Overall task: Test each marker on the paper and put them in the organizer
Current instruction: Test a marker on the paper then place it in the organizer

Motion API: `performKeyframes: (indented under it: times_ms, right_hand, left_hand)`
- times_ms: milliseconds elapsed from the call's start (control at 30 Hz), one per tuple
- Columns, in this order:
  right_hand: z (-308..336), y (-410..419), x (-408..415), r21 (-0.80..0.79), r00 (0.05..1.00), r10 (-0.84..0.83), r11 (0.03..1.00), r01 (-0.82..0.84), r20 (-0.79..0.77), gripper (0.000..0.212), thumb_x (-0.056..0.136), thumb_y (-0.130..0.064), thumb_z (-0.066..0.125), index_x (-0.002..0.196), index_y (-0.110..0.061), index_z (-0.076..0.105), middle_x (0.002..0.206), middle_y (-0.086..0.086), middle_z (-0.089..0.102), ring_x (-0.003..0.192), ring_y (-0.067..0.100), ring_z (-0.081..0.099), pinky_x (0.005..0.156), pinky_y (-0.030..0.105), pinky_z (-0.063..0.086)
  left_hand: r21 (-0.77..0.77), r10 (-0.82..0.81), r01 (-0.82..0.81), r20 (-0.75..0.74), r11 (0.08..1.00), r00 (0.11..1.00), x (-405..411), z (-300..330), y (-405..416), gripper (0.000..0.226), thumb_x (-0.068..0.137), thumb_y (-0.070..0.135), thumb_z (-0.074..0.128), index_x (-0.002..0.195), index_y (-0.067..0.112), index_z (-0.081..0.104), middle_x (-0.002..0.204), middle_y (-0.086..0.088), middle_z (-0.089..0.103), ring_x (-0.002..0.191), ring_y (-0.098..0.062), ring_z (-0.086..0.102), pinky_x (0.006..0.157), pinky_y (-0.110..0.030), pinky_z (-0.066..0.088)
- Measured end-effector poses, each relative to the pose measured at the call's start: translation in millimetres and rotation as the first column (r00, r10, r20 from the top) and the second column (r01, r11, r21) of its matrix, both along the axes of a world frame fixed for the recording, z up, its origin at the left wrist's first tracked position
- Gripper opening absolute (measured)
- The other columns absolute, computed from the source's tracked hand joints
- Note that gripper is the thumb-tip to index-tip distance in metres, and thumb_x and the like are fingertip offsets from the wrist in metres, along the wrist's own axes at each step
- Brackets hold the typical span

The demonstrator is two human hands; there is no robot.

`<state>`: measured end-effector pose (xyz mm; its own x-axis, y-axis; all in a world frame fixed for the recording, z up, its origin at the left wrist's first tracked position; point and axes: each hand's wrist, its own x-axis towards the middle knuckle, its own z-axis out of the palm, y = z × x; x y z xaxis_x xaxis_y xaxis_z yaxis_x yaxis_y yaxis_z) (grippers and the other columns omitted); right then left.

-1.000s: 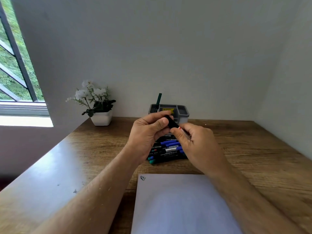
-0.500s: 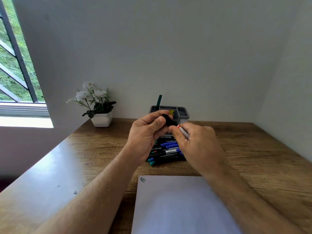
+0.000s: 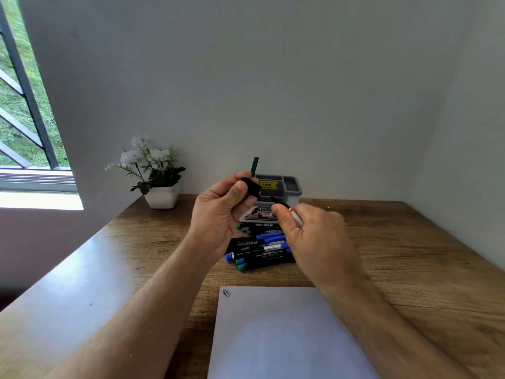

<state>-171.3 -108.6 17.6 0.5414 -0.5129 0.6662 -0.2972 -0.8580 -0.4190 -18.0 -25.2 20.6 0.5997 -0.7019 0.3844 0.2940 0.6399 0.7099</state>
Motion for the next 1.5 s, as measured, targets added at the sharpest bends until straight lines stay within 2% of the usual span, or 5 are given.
performKeyframes:
  times_ms: [167,300,567,800,1500]
  right_hand:
    - [-1,-1,3,0.285,0.97,0.128,0.94,-0.185,0.207,0.032,0.101,-0.042,0.047,0.087,-0.023,0.07,0.057,-0.013,0.061,0.056,-0.001,0.06,0.043,0.013,0.04]
    - [8,11,2,0.545,0.837,0.308,0.647,-0.533,0.453,0.023,0.101,-0.017,0.052,0.119,-0.03,0.059,0.074,0.005,0.071,0.039,0.016,0.051,0.038,0.025,0.041]
    - [30,23,-8,0.636,0.711,0.388,0.324,-0.701,0.586,0.022,0.099,-0.004,0.046,0.108,-0.013,0.064,0.096,0.016,0.075,0.057,0.026,0.07,0.041,0.027,0.052]
    - [14,37,-8,0.739,0.903,0.246,0.519,-0.429,0.351,0.037,0.094,-0.041,0.059,0.065,-0.018,0.065,0.048,0.011,0.057,0.032,0.013,0.044,0.033,0.017,0.031]
    - [-29,42,4,0.616,0.908,0.415,0.702,-0.357,0.054,0.016,0.069,-0.026,0.063,0.06,-0.016,0.054,0.055,0.003,0.057,0.05,0.007,0.049,0.049,0.027,0.039]
  left_hand:
    - [0.014,0.031,-0.031,-0.02,0.999,0.999,2,-10,-6,0.019,0.082,0.01,0.066,0.096,0.008,0.078,0.1,-0.013,0.077,0.094,-0.02,0.074,0.072,-0.023,0.062]
    - [0.008,0.089,-0.089,-0.062,0.996,0.994,7,-13,-9,0.016,0.081,0.011,0.067,0.093,0.007,0.077,0.094,-0.011,0.078,0.086,-0.016,0.075,0.073,-0.023,0.062]
    - [0.071,0.153,-0.151,-0.023,0.986,0.988,9,-17,-7,0.019,0.085,0.014,0.066,0.102,0.007,0.072,0.086,-0.004,0.077,0.076,-0.012,0.073,0.072,-0.024,0.061]
    - [0.115,0.19,-0.185,-0.027,0.976,0.981,8,-21,-8,0.014,0.096,0.006,0.06,0.103,0.007,0.072,0.09,-0.003,0.078,0.085,-0.014,0.073,0.077,-0.026,0.062]
    - [0.139,0.214,-0.213,0.008,0.967,0.977,10,-22,-13,0.013,0.096,0.006,0.061,0.104,0.007,0.071,0.088,-0.001,0.078,0.082,-0.011,0.073,0.074,-0.023,0.061]
